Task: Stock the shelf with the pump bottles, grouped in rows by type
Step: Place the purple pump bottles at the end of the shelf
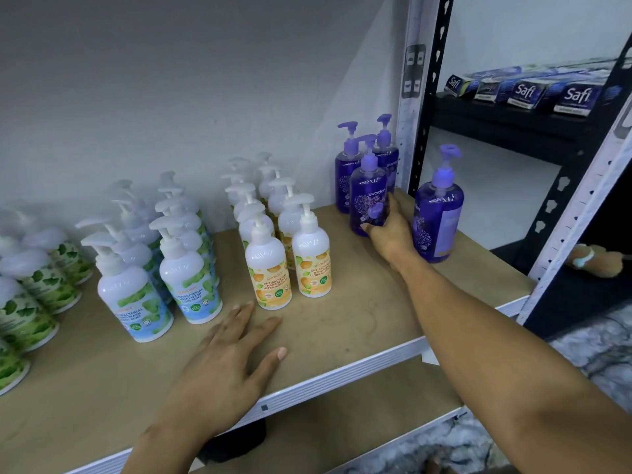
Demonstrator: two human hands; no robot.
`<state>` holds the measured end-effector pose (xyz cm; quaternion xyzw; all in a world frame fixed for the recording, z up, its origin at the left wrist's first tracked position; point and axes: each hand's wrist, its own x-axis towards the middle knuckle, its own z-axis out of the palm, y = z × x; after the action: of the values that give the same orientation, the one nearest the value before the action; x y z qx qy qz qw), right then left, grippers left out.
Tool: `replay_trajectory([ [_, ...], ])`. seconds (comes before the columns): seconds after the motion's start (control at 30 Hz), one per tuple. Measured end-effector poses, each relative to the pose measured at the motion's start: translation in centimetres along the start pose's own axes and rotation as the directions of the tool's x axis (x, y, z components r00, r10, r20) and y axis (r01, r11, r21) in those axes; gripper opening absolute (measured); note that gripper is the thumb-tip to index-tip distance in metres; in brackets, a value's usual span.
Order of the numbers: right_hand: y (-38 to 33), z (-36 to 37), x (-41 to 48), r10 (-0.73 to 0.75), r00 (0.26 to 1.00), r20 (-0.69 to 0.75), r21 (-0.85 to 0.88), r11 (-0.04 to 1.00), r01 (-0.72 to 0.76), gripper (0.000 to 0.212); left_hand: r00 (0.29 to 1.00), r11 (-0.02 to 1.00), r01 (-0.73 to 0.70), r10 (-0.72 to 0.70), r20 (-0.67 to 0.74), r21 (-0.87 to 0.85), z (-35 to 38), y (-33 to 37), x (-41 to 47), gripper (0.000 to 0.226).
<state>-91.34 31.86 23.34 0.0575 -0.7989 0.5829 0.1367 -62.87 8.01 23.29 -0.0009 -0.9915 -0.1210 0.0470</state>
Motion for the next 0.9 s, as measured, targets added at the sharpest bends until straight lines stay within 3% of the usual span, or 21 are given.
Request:
replay_trajectory([
  [0.43,-0.03,0.49,-0.06,-0.056,0.997,-0.044,-0.084,0.995,0.052,0.068,0.999,0.999,0.010,-0.012,0.051,0.050,-0.32,0.56,0.06,0.067],
  [0.63,-0.32,0.72,0.01,-0.030,0.999,-0.017,-0.144,0.989,0.027,0.068,0.999,0.999,0.007,-0.009,0.045,0.042,-0.24,0.51,0.10,0.079],
  [0.9,-0.52,0.95,0.29,-0.011,1.000,-0.005,-0.169,0.986,0.010,0.066,0.999,0.999,0.013,-0.014,0.039,0.032,-0.23,0.51,0.13,0.079],
])
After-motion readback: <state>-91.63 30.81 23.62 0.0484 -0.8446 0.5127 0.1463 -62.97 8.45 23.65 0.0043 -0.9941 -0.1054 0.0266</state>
